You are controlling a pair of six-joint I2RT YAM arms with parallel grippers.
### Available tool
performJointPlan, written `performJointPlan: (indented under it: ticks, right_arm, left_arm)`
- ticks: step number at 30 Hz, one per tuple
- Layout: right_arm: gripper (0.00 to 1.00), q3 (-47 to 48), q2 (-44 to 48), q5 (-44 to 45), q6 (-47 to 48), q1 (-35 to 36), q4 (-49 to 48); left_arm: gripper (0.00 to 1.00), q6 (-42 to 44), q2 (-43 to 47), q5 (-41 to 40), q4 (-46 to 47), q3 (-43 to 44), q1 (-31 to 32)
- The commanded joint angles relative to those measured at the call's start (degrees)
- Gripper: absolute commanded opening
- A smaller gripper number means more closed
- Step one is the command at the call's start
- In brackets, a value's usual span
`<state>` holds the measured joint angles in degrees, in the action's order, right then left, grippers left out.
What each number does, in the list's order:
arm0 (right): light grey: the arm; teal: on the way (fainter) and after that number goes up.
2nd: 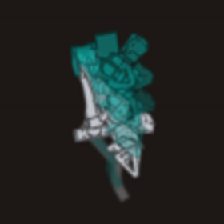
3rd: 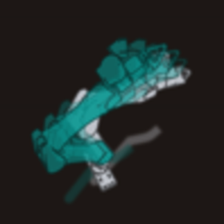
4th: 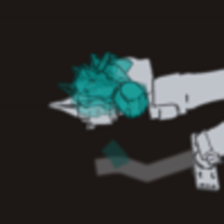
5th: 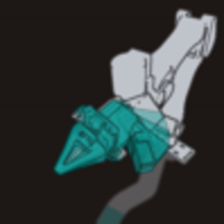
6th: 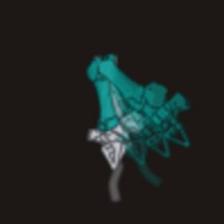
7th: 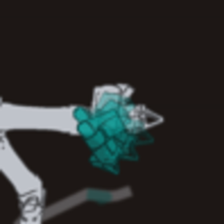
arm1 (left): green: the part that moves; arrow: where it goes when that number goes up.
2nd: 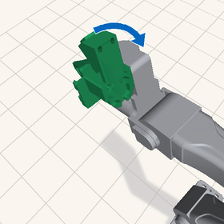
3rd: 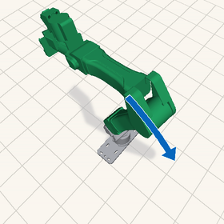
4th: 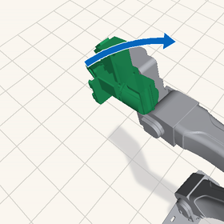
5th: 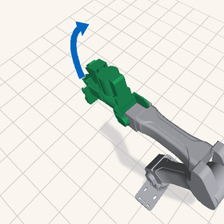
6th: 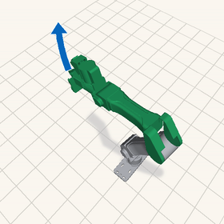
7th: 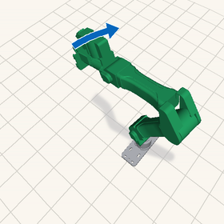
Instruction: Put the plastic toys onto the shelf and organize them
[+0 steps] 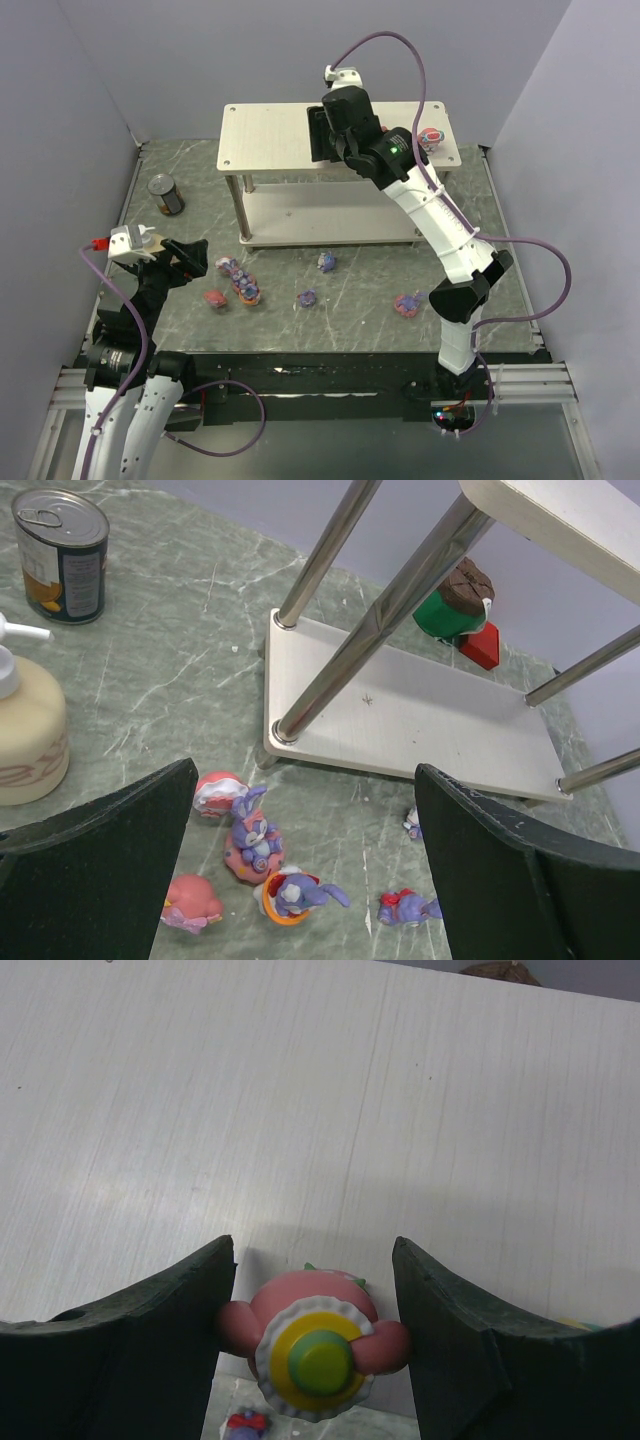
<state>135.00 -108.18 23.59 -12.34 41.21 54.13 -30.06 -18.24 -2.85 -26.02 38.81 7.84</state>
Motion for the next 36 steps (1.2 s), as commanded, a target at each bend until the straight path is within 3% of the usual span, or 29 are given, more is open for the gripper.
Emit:
performJointPlan:
  ticks: [1, 11, 21, 26, 36]
  right_arm:
    - [0.61, 2.02, -1.33, -0.30, -0.49, -0.69, 0.28]
    - [0.76, 1.41, -1.59, 1.10, -0.67, -0.87, -0.69]
    - [0.83, 1.06, -0.37, 1.01, -0.93, -0.87, -1.83]
    - [1.00, -1.58, 2.09, 0.49, 0.38, -0.60, -4.64]
    - [1.00, 0.17, 5.26, -1.97, 1.18, -0.34, -5.97]
  left_arm:
    - [0.96, 0.27, -0.57, 0.74, 1.85, -0.14, -0.45]
    - [0.96, 0.27, -0.57, 0.66, 1.85, -0.14, -0.54]
    - [0.96, 0.36, -0.66, 0.66, 1.85, -0.14, -0.54]
    - [0.96, 0.27, -0.66, 0.30, 1.68, -0.14, -0.63]
    - [0.96, 0.09, -0.83, -0.57, 1.59, -0.14, -0.72]
